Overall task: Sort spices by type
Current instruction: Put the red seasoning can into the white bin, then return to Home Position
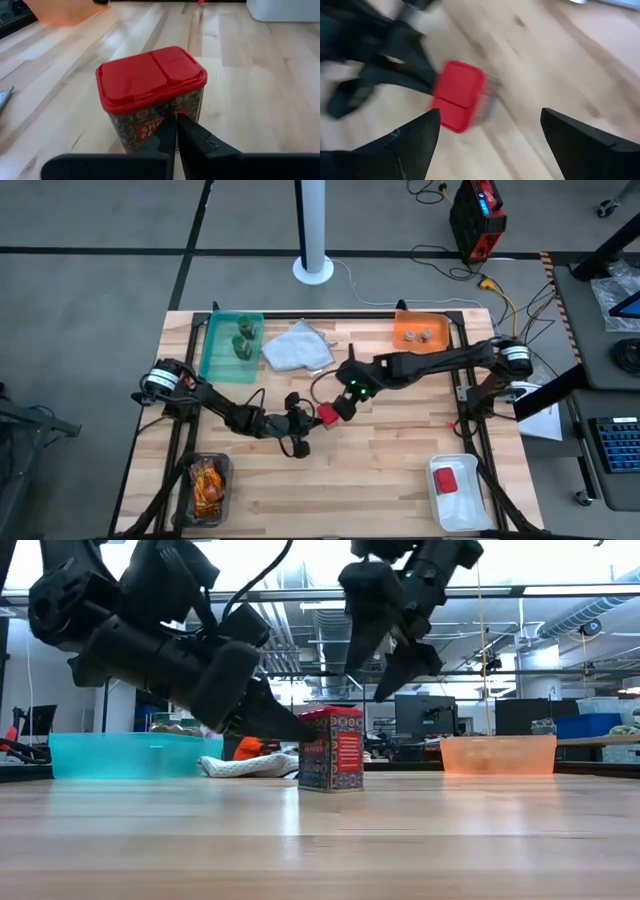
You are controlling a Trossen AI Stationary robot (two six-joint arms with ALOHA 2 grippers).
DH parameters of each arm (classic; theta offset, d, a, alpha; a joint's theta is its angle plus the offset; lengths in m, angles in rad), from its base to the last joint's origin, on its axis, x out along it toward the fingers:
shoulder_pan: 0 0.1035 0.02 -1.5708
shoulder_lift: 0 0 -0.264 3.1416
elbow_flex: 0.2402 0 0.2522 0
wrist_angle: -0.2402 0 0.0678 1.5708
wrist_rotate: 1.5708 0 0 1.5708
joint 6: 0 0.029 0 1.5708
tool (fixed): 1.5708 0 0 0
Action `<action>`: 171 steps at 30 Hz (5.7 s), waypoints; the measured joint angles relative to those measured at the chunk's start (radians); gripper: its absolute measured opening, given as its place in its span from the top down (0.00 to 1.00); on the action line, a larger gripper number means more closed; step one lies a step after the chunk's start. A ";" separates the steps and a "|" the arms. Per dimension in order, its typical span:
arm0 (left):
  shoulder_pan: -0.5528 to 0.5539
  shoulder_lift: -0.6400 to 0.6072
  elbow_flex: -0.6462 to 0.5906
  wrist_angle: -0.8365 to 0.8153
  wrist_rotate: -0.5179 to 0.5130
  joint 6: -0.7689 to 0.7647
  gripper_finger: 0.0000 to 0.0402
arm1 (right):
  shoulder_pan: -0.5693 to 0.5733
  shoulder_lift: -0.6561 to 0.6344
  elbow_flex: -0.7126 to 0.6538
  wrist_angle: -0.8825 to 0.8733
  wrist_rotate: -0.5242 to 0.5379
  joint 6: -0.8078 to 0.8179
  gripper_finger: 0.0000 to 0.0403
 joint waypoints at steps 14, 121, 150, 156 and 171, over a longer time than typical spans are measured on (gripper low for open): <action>-0.070 -0.115 -0.042 -0.027 -0.096 0.011 1.00 | 0.068 0.211 0.290 -0.221 0.054 -0.057 0.13; -0.043 -0.569 0.345 -0.692 0.101 0.513 1.00 | 1.089 0.012 0.189 -1.028 -0.110 1.739 0.51; -0.043 -0.569 0.345 -0.711 0.101 0.509 1.00 | 1.097 0.011 -0.076 -0.751 -0.106 1.738 0.51; -0.043 -0.569 0.345 -0.711 0.101 0.509 1.00 | 1.097 0.008 -0.076 -0.760 -0.170 1.743 0.28; -0.043 -0.569 0.345 -0.711 0.101 0.504 1.00 | 1.085 -0.005 0.073 -0.891 -0.203 1.778 0.28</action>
